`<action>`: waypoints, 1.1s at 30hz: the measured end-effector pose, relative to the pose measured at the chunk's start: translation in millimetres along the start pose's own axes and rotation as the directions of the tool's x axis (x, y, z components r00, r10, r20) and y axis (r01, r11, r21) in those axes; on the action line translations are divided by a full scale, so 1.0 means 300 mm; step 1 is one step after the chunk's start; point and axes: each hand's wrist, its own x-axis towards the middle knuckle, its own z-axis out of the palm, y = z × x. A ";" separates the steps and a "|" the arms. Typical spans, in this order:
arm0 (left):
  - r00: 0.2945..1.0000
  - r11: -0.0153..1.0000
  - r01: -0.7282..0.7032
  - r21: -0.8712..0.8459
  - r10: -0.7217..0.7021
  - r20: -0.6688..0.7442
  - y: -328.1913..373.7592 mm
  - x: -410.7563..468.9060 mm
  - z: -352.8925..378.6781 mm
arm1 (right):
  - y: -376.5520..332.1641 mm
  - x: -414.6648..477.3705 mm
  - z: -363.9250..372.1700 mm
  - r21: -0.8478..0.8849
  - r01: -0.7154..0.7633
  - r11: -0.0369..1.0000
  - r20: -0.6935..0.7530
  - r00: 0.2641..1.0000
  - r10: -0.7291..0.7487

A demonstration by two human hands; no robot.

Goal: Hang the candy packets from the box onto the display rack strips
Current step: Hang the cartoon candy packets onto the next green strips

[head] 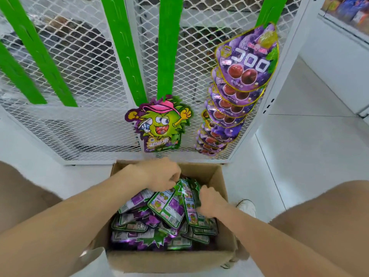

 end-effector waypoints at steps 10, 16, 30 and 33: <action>0.984 0.987 0.144 -0.065 -0.150 -0.094 -0.058 0.033 -0.029 | -0.026 -0.088 -0.276 -0.143 0.032 0.989 -0.245 0.967 -0.066; 0.925 0.858 0.108 -0.502 -0.271 -0.265 -0.045 -0.016 -0.116 | -0.018 -0.231 -0.518 0.041 0.147 0.988 -0.427 0.897 -0.116; 0.702 0.866 -0.245 -0.436 -0.151 -0.696 0.025 -0.102 -0.291 | -0.097 -0.296 -0.591 0.109 0.638 0.763 -0.660 0.620 -0.424; 0.587 0.842 -0.282 -0.459 -0.227 -0.777 0.049 -0.096 -0.340 | -0.106 -0.285 -0.645 0.027 0.666 0.745 -0.663 0.570 -0.486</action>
